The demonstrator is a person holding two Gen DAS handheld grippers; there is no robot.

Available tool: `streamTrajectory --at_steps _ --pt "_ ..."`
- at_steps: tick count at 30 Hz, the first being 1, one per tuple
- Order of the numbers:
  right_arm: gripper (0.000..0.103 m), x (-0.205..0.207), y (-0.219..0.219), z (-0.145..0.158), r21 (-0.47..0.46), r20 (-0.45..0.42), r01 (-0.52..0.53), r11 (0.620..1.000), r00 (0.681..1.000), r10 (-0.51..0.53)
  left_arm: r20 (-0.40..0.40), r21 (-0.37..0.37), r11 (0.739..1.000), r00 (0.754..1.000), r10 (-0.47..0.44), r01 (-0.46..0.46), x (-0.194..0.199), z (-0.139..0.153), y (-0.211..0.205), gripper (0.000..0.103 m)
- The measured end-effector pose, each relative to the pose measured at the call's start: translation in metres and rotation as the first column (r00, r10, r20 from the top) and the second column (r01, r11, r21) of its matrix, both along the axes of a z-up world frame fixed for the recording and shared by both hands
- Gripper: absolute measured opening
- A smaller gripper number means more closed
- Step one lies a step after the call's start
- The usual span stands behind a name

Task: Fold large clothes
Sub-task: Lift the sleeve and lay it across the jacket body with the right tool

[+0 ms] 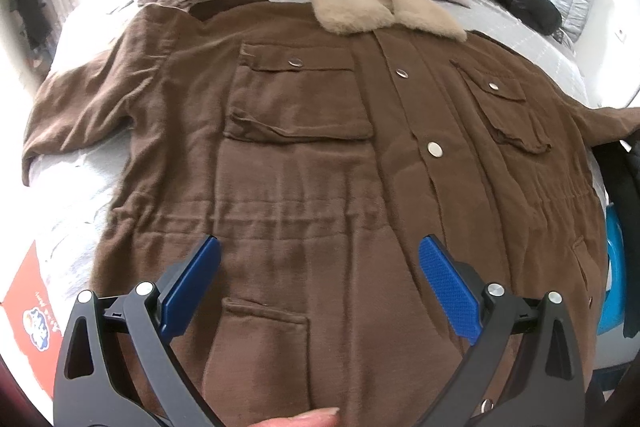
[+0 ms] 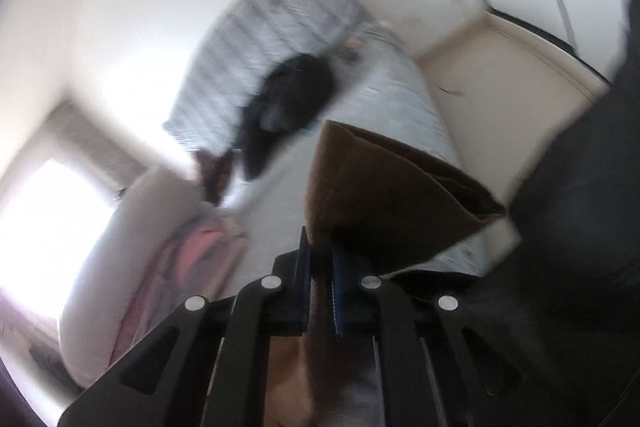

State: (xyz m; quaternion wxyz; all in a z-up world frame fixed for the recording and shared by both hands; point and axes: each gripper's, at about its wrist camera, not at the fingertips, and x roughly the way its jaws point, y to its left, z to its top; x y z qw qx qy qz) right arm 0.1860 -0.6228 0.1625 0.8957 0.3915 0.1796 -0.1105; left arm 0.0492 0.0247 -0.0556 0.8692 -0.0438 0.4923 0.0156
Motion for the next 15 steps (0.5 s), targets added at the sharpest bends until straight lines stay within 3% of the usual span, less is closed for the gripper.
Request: streamTrajectory --at_steps 4,7,12,15 --pt "0.01 0.033 0.07 0.042 -0.115 0.075 -0.151 0.982 0.984 0.16 0.019 -0.014 0.999 0.999 0.031 -0.031 -0.004 0.008 0.015 0.096" --pt "0.01 0.061 0.149 0.067 -0.221 0.099 -0.3 0.928 0.94 0.327 0.038 -0.036 0.998 0.997 0.061 -0.06 -0.008 0.016 0.03 0.096" --pt "0.01 0.092 0.284 0.063 -0.348 0.046 -0.508 0.788 0.831 0.555 0.074 -0.072 0.991 0.99 0.121 -0.116 -0.014 0.031 0.057 0.096" --pt "0.01 0.106 0.373 0.021 -0.369 -0.034 -0.636 0.677 0.738 0.674 0.082 -0.097 0.984 0.984 0.155 -0.147 -0.017 0.036 0.075 0.096"
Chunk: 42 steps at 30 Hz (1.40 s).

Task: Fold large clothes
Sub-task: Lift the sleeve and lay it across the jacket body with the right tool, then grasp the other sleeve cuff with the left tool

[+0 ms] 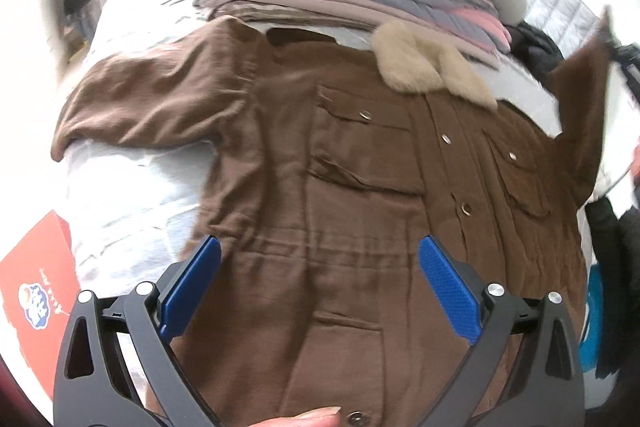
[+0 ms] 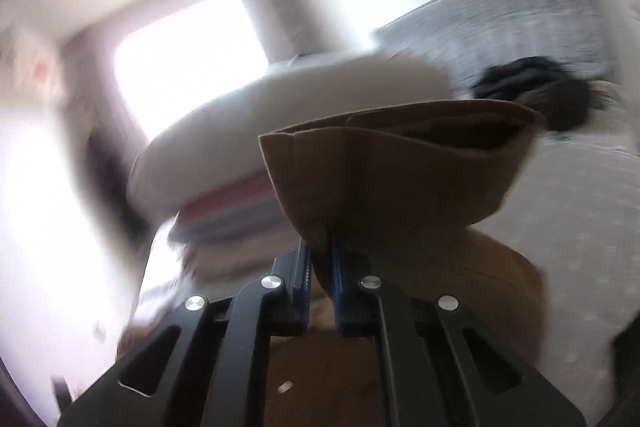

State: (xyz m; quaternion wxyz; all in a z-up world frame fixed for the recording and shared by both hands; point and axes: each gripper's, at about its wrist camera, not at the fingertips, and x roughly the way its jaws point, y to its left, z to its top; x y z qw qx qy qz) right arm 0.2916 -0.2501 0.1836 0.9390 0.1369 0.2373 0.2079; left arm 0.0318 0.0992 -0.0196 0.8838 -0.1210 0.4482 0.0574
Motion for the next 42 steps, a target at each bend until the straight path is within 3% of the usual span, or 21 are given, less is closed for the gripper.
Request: streamTrajectory --at_steps 4,6,7,8,9,10,12,15,18,19,21,22,23,25,28,31,37,42 --pt "0.013 0.013 0.082 -0.085 -0.05 -0.151 -0.14 0.989 0.98 0.131 0.005 -0.025 0.999 1.0 0.029 -0.029 -0.003 0.004 0.019 0.096" --pt "0.016 0.017 0.117 -0.139 -0.118 -0.259 -0.218 0.969 0.949 0.182 0.009 -0.032 0.999 0.999 0.034 -0.034 -0.005 0.006 0.025 0.096" --pt "0.022 0.017 0.127 -0.16 -0.131 -0.318 -0.258 0.957 0.926 0.205 0.009 -0.032 0.999 0.999 0.035 -0.035 -0.006 0.006 0.026 0.096" --pt "0.036 0.018 0.137 -0.187 -0.141 -0.409 -0.304 0.942 0.884 0.224 0.011 -0.036 0.999 0.999 0.036 -0.036 -0.006 0.007 0.028 0.096" --pt "0.045 0.014 0.142 -0.201 -0.139 -0.431 -0.324 0.936 0.871 0.237 0.013 -0.038 0.999 0.999 0.036 -0.036 -0.007 0.007 0.029 0.096" --pt "0.048 0.011 0.141 -0.198 -0.138 -0.4 -0.322 0.936 0.883 0.245 0.015 -0.043 0.998 0.999 0.037 -0.036 -0.008 0.008 0.031 0.096" --pt "0.064 0.01 0.139 -0.187 -0.105 -0.404 -0.34 0.935 0.873 0.272 0.018 -0.052 0.998 0.999 0.04 -0.039 -0.01 0.009 0.034 0.096" --pt "0.067 -0.008 0.132 -0.152 -0.08 -0.299 -0.34 0.937 0.905 0.303 0.021 -0.064 0.997 0.999 0.046 -0.045 -0.01 0.01 0.038 0.096" --pt "0.085 -0.008 0.111 -0.129 -0.055 -0.22 -0.259 0.964 0.945 0.242 0.026 -0.065 0.997 0.998 0.049 -0.048 -0.01 0.01 0.038 0.096" --pt "0.088 -0.002 0.106 -0.132 -0.06 -0.236 -0.223 0.973 0.95 0.203 0.025 -0.058 0.997 0.998 0.05 -0.048 -0.01 0.01 0.038 0.096" --pt "0.089 0.012 0.101 -0.154 -0.114 -0.349 -0.161 0.98 0.93 0.112 0.021 -0.052 0.997 0.998 0.051 -0.049 -0.01 0.008 0.038 0.096" --pt "0.089 0.028 0.098 -0.183 -0.166 -0.47 -0.145 0.975 0.881 0.051 0.017 -0.05 0.997 0.999 0.052 -0.051 -0.009 0.007 0.038 0.096" --pt "0.09 0.036 0.096 -0.203 -0.165 -0.527 -0.159 0.973 0.848 0.049 0.014 -0.046 0.998 0.998 0.054 -0.054 -0.009 0.005 0.039 0.096" --pt "0.089 0.031 0.097 -0.196 -0.166 -0.486 -0.156 0.974 0.872 0.057 0.008 -0.041 0.997 0.998 0.06 -0.059 -0.009 0.004 0.041 0.096" --pt "0.089 0.018 0.096 -0.179 -0.039 -0.456 -0.182 0.982 0.878 0.144 0.009 -0.048 0.996 0.997 0.075 -0.075 -0.01 0.004 0.048 0.096" --pt "0.089 -0.003 0.095 -0.158 0.01 -0.388 -0.221 0.975 0.898 0.207 0.015 -0.057 0.995 0.996 0.086 -0.085 -0.011 0.005 0.053 0.096" --pt "0.089 -0.047 0.072 -0.156 0.123 -0.422 -0.2 0.972 0.876 0.234 0.03 -0.13 0.987 0.995 0.1 -0.095 -0.011 0.007 0.079 0.096" --pt "0.089 -0.072 0.049 -0.176 0.186 -0.495 -0.133 0.973 0.843 0.21 0.019 -0.286 0.946 0.986 0.166 -0.154 -0.011 -0.001 0.128 0.096"
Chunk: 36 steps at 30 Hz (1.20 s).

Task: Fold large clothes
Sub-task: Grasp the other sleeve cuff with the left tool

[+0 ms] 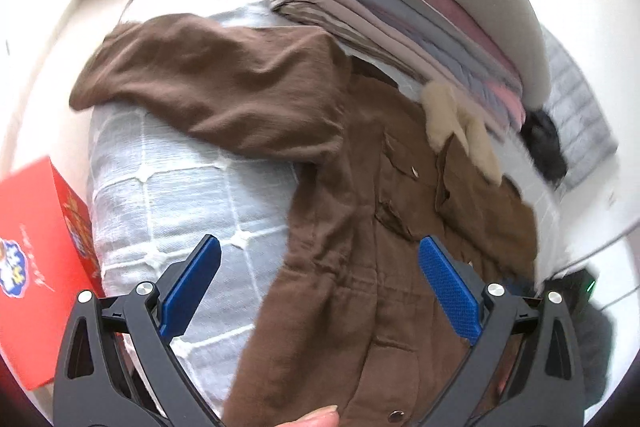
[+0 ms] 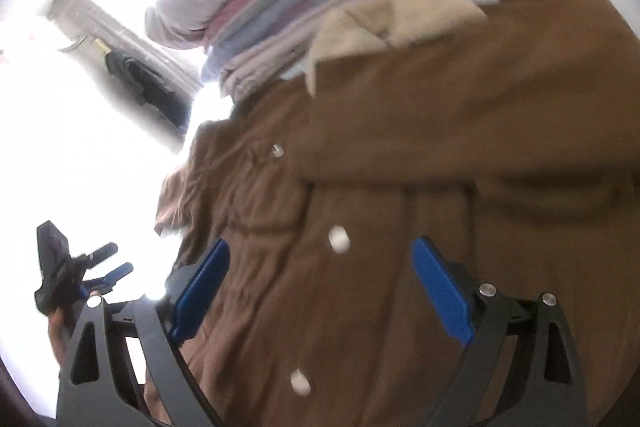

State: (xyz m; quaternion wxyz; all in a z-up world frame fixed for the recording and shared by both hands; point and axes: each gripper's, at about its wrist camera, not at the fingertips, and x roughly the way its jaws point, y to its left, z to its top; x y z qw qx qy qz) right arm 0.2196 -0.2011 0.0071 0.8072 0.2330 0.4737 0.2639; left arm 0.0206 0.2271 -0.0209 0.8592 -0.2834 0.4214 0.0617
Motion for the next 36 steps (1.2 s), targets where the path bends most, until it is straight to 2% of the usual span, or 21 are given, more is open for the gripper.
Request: streamTrajectory --at_steps 3,4,6,7,9,13,15,16,17,18,19,21,22,26,27,28,29,33,34,35,36 --pt "0.089 -0.006 -0.008 0.006 0.052 -0.002 0.028 0.998 1.0 -0.028 -0.017 -0.028 0.997 0.998 0.067 -0.067 -0.001 -0.007 0.04 0.096" --pt "0.089 -0.008 -0.008 0.01 0.071 0.01 0.035 0.997 0.999 -0.035 -0.02 -0.07 0.994 0.996 0.087 -0.088 -0.001 -0.013 0.06 0.096" --pt "0.089 -0.015 -0.008 0.017 0.101 0.029 0.03 0.994 0.999 -0.033 -0.026 -0.208 0.97 0.993 0.119 -0.122 0.001 -0.029 0.098 0.096" --pt "0.089 -0.018 -0.006 0.02 0.104 0.039 0.024 0.994 0.999 -0.028 -0.026 -0.314 0.937 0.988 0.154 -0.154 0.0 -0.041 0.122 0.096" --pt "0.089 -0.021 0.0 0.022 0.101 0.047 0.013 0.995 0.999 -0.017 -0.018 -0.464 0.855 0.968 0.252 -0.231 -0.005 -0.061 0.163 0.096" --pt "0.089 -0.02 0.01 0.017 0.076 0.036 -0.011 0.997 0.999 0.008 -0.026 -0.508 0.804 0.939 0.343 -0.308 -0.004 -0.085 0.212 0.096" --pt "0.089 -0.018 0.013 0.013 0.065 0.028 -0.019 0.998 0.999 0.017 -0.047 -0.588 0.732 0.918 0.393 -0.344 -0.004 -0.107 0.234 0.096" --pt "0.089 -0.018 0.013 0.012 0.06 0.026 -0.021 0.998 0.999 0.019 -0.069 -0.639 0.671 0.897 0.437 -0.377 -0.007 -0.122 0.246 0.096" --pt "0.089 -0.018 0.014 0.01 0.055 0.025 -0.021 0.998 0.999 0.02 -0.08 -0.671 0.628 0.88 0.467 -0.394 -0.009 -0.133 0.254 0.096" --pt "0.089 -0.017 0.015 0.008 0.05 0.021 -0.021 0.999 1.0 0.02 -0.086 -0.686 0.606 0.871 0.483 -0.404 -0.008 -0.14 0.258 0.096" --pt "0.089 -0.016 0.015 0.007 0.049 0.018 -0.022 0.999 1.0 0.021 -0.086 -0.709 0.573 0.856 0.509 -0.411 -0.008 -0.149 0.265 0.096" --pt "0.089 -0.015 0.017 0.003 0.038 0.01 -0.027 0.999 1.0 0.027 -0.072 -0.746 0.534 0.846 0.528 -0.397 -0.006 -0.159 0.273 0.096" --pt "0.089 -0.015 0.018 0.001 0.031 0.007 -0.03 0.999 1.0 0.029 -0.056 -0.775 0.506 0.839 0.54 -0.377 -0.002 -0.164 0.276 0.096" --pt "0.089 -0.015 0.023 -0.002 0.012 0.004 -0.042 0.999 0.999 0.042 -0.035 -0.808 0.482 0.845 0.534 -0.339 0.01 -0.174 0.285 0.096" --pt "0.089 -0.015 0.024 -0.002 0.004 0.008 -0.047 0.999 0.999 0.047 -0.037 -0.813 0.473 0.841 0.54 -0.339 0.013 -0.175 0.285 0.096" --pt "0.089 -0.016 0.025 -0.002 0.0 0.01 -0.049 0.999 0.999 0.049 -0.03 -0.818 0.46 0.824 0.566 -0.346 0.013 -0.176 0.286 0.096" --pt "0.089 -0.016 0.026 -0.001 -0.001 0.012 -0.052 0.999 0.999 0.052 -0.025 -0.817 0.458 0.815 0.58 -0.351 0.009 -0.177 0.294 0.096" --pt "0.089 -0.016 0.027 -0.002 -0.002 0.01 -0.059 0.998 0.998 0.059 -0.008 -0.79 0.484 0.796 0.605 -0.376 0.006 -0.175 0.3 0.095" --pt "0.089 -0.016 0.027 -0.002 -0.002 0.01 -0.059 0.998 0.998 0.059 -0.011 -0.787 0.488 0.799 0.602 -0.378 0.008 -0.176 0.301 0.091" --pt "0.089 -0.016 0.027 -0.002 -0.001 0.01 -0.058 0.998 0.998 0.058 -0.018 -0.784 0.491 0.804 0.595 -0.38 0.011 -0.177 0.301 0.07" --pt "0.089 -0.016 0.026 -0.002 -0.001 0.011 -0.056 0.998 0.998 0.056 -0.032 -0.779 0.493 0.809 0.587 -0.388 0.011 -0.178 0.3 0.061"
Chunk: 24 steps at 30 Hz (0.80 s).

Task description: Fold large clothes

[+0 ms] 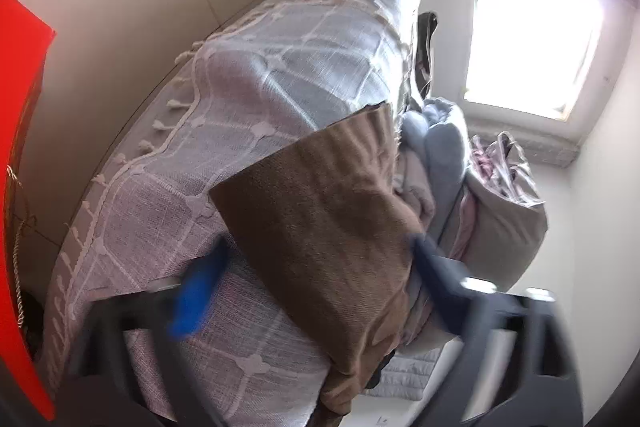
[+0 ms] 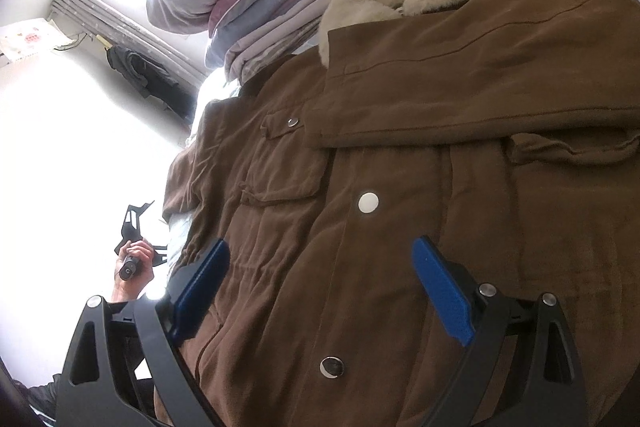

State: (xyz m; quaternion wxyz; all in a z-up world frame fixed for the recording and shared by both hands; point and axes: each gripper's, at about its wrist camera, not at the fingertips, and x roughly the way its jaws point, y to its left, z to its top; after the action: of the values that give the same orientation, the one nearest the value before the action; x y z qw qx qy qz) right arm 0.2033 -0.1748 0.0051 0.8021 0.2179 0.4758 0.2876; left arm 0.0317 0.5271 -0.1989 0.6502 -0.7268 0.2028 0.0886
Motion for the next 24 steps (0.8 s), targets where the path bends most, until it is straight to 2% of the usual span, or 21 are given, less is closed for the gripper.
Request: streamTrajectory --at_steps 2,3,5,6,10,12,15,16,20,23,24 --pt "0.089 0.0 0.0 0.0 -0.001 0.001 0.003 1.0 1.0 -0.003 -0.048 0.008 1.0 0.999 -0.017 0.017 0.006 -0.004 -0.001 0.042" --pt "0.089 0.0 0.0 0.0 -0.001 0.001 0.002 1.0 1.0 -0.002 -0.057 0.02 1.0 0.998 -0.02 0.021 0.006 -0.004 -0.001 0.037" --pt "0.089 0.0 0.001 0.0 -0.001 0.001 0.001 1.0 1.0 -0.001 -0.036 0.045 0.999 0.999 -0.007 0.009 0.003 -0.001 0.0 0.011" --pt "0.089 0.0 0.001 0.0 -0.002 0.0 -0.001 1.0 1.0 0.001 -0.026 0.061 0.998 1.0 -0.004 0.006 0.003 0.003 0.001 0.008" --pt "0.089 0.0 0.003 0.001 -0.003 0.004 -0.007 1.0 1.0 0.007 -0.016 0.156 0.988 1.0 0.009 -0.006 0.0 0.024 0.002 0.004" --pt "0.089 0.0 0.002 0.002 -0.001 0.005 -0.001 1.0 1.0 0.001 0.001 0.171 0.985 1.0 0.016 -0.016 -0.002 0.033 0.0 0.004" --pt "0.089 0.001 -0.001 0.001 0.004 0.0 0.009 1.0 1.0 -0.009 0.067 0.192 0.981 0.997 0.026 -0.039 -0.003 0.051 -0.002 0.004" --pt "0.089 0.001 -0.001 0.001 0.006 -0.002 0.01 1.0 1.0 -0.01 0.117 0.188 0.981 0.993 0.027 -0.049 -0.004 0.059 -0.004 0.004" --pt "0.089 0.001 -0.001 0.0 0.009 -0.006 0.01 1.0 1.0 -0.01 0.275 0.191 0.979 0.961 0.018 -0.073 -0.003 0.09 -0.012 0.004" --pt "0.089 0.002 -0.002 0.0 0.011 -0.01 0.011 1.0 1.0 -0.011 0.396 0.211 0.973 0.918 0.002 -0.093 -0.007 0.122 -0.018 0.004" --pt "0.089 0.002 -0.003 0.0 0.012 -0.011 0.011 1.0 1.0 -0.011 0.449 0.223 0.97 0.894 -0.012 -0.099 -0.009 0.136 -0.02 0.004"
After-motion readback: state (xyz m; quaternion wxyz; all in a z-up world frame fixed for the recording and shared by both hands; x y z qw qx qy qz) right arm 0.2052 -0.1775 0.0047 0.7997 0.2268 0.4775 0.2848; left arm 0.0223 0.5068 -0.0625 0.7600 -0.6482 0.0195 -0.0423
